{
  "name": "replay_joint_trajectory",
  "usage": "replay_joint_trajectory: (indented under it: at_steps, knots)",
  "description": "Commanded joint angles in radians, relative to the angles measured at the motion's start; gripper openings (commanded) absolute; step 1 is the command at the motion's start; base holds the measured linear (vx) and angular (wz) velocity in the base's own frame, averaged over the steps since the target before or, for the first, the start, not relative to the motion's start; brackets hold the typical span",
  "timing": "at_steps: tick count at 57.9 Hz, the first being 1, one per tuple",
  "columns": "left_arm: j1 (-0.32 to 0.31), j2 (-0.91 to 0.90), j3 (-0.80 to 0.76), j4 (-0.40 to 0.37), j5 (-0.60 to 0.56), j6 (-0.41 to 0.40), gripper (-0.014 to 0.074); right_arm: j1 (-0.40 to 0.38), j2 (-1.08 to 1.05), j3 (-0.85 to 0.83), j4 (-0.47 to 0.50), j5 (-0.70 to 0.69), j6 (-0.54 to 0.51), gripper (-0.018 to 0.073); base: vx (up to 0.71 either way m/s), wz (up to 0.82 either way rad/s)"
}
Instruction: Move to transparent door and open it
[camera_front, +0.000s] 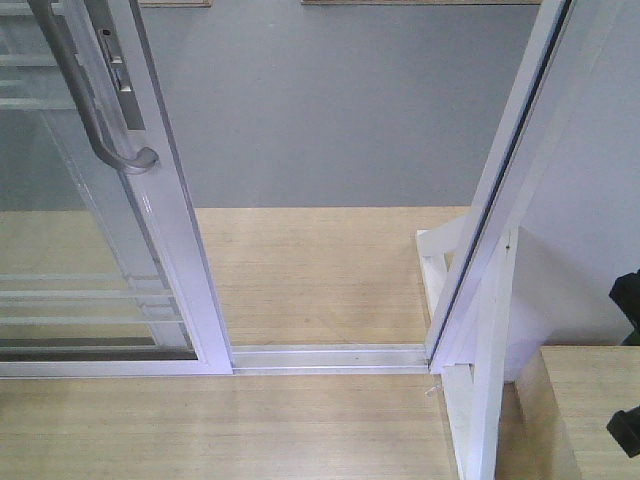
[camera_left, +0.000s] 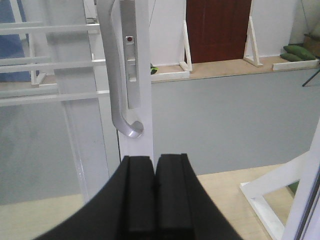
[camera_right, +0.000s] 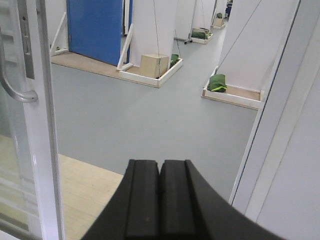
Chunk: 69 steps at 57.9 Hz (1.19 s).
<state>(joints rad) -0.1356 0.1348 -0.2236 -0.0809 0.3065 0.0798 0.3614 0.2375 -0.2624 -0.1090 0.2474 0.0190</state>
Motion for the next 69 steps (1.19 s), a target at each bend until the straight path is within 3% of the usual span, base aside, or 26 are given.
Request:
replay_joint_trajectory:
  at_steps: [1, 14, 17, 25, 69]
  knots:
    - [-0.002, -0.051, 0.054, -0.005, -0.123, -0.019, 0.0003, -0.004, 0.008, -0.029, -0.002, -0.08, 0.0, -0.0006, 0.0, 0.0]
    - [-0.003, -0.157, 0.274, -0.006, -0.237, -0.054, 0.0003, -0.004, 0.008, -0.029, -0.002, -0.08, 0.0, -0.0006, 0.0, 0.0]
    - [-0.003, -0.161, 0.267, 0.013, -0.195, -0.054, 0.0003, -0.004, 0.008, -0.029, -0.002, -0.079, 0.0, -0.0006, 0.0, 0.0]
    - [-0.003, -0.16, 0.267, 0.023, -0.198, -0.088, 0.0003, -0.004, 0.008, -0.029, -0.002, -0.079, 0.0, -0.0006, 0.0, 0.0]
    - [-0.003, -0.16, 0.267, 0.023, -0.198, -0.088, 0.0003, -0.004, 0.003, 0.004, -0.005, -0.102, -0.028, -0.0006, 0.0, 0.0]
